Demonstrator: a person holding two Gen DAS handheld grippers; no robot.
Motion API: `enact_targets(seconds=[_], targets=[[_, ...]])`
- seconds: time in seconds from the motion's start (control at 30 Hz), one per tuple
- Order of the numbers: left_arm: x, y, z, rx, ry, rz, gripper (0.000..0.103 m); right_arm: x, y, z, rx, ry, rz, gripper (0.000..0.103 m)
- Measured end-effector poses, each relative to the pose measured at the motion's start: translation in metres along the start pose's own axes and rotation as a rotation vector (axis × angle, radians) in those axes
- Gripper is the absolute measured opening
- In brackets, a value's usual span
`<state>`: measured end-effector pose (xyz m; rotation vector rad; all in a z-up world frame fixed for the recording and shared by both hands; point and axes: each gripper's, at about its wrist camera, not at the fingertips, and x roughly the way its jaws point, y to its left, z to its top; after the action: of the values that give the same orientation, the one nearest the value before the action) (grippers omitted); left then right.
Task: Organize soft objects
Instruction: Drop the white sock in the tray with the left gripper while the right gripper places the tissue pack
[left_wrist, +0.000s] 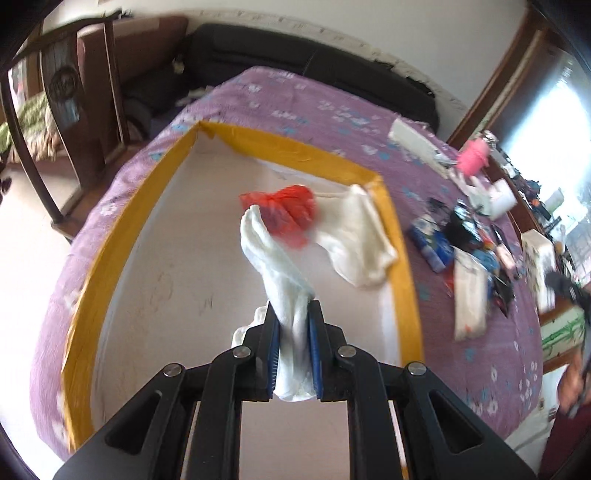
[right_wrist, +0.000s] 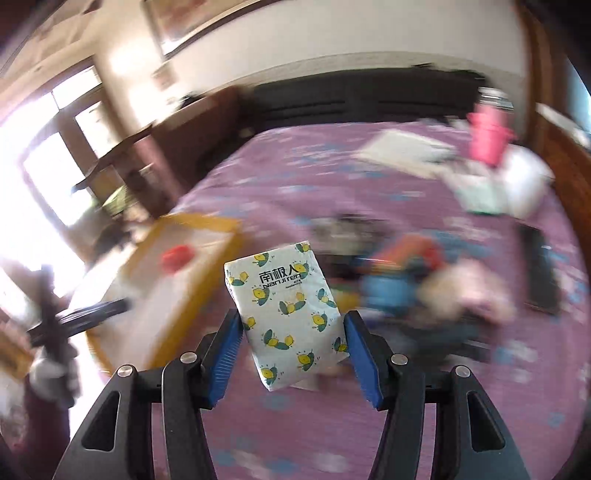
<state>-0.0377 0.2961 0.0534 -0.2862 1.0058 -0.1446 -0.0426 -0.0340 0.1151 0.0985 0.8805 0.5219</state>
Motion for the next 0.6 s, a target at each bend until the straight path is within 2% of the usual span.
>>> enact_targets(seconds=[0.13,0.27,0.3,0.33,0.4,0.5,0.6], targets=[[0.037,0.013,0.027,-0.052,0.066,-0.004,0.014,0.05,0.066,0.012,-0.09,0.061,0.07,0.061],[0.054,0.022,0.056,-0.081,0.032,0.028,0.018,0.098,0.114,0.017,-0.156,0.137,0.091,0.061],[0.055,0.025,0.061,-0.089,0.024,0.028,0.025,0.11,0.122,0.017,-0.167,0.157,0.09,0.061],[0.058,0.029,0.068,-0.108,0.017,0.02,0.039,0.119,0.128,0.017,-0.174,0.175,0.09,0.062],[0.056,0.036,0.072,-0.151,0.003,0.005,0.049,0.14,0.137,0.017,-0.186,0.216,0.086,0.062],[0.046,0.042,0.069,-0.165,-0.03,-0.034,0.05,0.167,0.144,0.017,-0.204,0.275,0.072,0.062],[0.028,0.044,0.058,-0.156,-0.06,-0.029,0.054,0.189,0.143,0.019,-0.216,0.308,0.024,0.062]])
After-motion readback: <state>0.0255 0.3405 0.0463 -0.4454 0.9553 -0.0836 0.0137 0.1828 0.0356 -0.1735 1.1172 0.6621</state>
